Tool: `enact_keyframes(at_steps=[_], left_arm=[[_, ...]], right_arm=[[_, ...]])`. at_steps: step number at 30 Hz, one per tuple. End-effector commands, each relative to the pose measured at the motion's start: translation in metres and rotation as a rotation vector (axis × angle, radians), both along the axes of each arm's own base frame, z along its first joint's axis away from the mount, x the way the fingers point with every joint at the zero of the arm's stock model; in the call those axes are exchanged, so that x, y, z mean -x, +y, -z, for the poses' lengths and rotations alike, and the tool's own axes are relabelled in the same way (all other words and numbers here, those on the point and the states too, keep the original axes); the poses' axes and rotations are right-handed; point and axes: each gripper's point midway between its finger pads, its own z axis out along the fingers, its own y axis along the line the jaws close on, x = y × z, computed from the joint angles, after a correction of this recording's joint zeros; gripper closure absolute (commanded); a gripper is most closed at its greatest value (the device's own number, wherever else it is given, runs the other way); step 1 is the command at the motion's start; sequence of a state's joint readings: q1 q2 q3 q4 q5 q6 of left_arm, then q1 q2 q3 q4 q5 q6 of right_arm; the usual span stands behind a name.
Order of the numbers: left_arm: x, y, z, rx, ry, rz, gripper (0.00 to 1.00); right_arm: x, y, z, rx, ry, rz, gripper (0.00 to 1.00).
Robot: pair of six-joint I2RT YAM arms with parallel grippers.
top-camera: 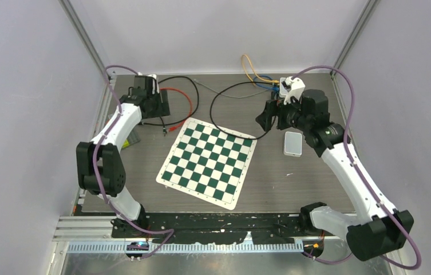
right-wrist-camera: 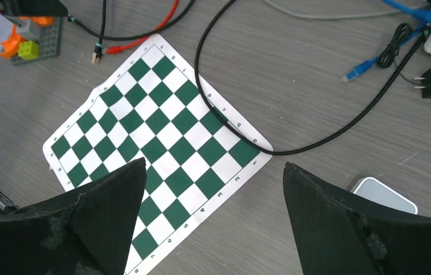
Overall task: Insert the plug into the switch port
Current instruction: Pick up the connector from the center of the board.
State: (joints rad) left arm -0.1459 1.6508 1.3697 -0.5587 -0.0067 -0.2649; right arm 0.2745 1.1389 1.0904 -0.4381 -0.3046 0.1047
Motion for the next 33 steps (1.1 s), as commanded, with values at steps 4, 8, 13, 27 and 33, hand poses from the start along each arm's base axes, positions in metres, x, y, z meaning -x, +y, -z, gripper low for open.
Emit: enact_keyframes(at_steps=[4,8,13,27,33], left_arm=[[0.002,0.010,0.040,0.052,0.048,-0.058,0.35],[-0.002,0.027,0.062,0.136,0.095,-0.199,0.36],[-0.015,0.060,0.066,0.312,0.078,-0.499,0.44],[-0.046,0.074,0.079,0.535,-0.033,-0.879,0.54],[-0.044,0.079,0.102,0.556,-0.011,-0.977,0.57]], right_arm=[[-0.002,-0.014,-0.051,-0.149,-0.193,0.159,0.05],[-0.004,-0.013,-0.053,-0.243,-0.191,0.182,0.05],[-0.004,-0.013,-0.049,-0.211,-0.197,0.167,0.01],[-0.007,-0.012,-0.051,-0.199,-0.158,0.169,0.13],[-0.008,-0.015,-0.053,-0.182,-0.168,0.177,0.13]])
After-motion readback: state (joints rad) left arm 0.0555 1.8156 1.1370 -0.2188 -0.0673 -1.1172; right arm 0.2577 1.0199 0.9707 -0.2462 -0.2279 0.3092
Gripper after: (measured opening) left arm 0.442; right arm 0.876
